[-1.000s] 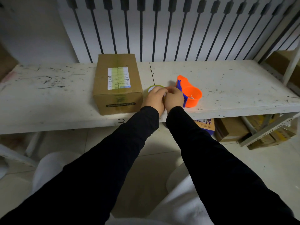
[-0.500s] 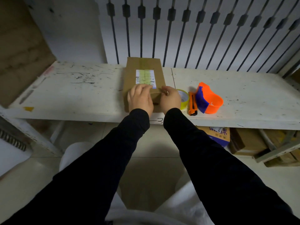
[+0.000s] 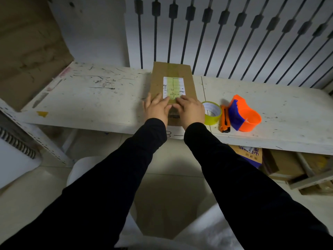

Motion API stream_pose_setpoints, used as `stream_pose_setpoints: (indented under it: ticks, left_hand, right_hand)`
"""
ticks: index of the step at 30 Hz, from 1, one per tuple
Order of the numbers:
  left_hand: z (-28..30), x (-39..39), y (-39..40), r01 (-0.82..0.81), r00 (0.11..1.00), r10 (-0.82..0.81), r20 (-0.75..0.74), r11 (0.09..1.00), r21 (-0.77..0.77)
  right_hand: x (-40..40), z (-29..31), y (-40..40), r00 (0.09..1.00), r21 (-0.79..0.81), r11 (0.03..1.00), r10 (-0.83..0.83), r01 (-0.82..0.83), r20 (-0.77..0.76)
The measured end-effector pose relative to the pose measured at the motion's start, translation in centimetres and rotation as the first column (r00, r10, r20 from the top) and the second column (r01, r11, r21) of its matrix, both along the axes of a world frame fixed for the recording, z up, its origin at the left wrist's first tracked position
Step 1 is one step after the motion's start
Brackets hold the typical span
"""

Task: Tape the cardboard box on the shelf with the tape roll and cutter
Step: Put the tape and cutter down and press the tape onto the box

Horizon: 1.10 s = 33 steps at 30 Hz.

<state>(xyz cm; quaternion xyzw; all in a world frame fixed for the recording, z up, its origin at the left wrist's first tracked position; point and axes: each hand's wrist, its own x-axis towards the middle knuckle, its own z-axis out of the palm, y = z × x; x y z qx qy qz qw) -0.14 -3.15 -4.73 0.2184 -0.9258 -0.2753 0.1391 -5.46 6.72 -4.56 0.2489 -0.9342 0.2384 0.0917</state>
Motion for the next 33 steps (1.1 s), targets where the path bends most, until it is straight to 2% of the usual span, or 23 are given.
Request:
stream_pose_setpoints:
  ticks: [5, 12, 18, 33]
  left_hand:
    - [-0.5, -0.1, -0.6, 0.001, 0.995, 0.006, -0.096, 0.997, 0.076]
    - [-1.3, -0.5, -0.8, -0.013, 0.99, 0.016, -0.14, 1.0, 0.026]
    - [-1.4, -0.4, -0.9, -0.004, 0.984, 0.006, -0.177, 1.0, 0.011]
    - [-1.9, 0.0, -0.6, -0.008, 0.999, 0.003, -0.033, 0.987, -0.16]
  right_hand:
    - [-0.2, 0.4, 0.2, 1.0, 0.057, 0.998, -0.017, 0.018, -0.012]
    - [-0.2, -0.1, 0.2, 0.991, 0.157, 0.988, 0.021, 0.0, -0.135]
    - [-0.2, -0.9, 0.1, 0.985, 0.109, 0.994, 0.007, 0.012, -0.171]
    - [-0.2, -2.6, -0.2, 0.962, 0.111, 0.992, -0.036, 0.068, -0.271]
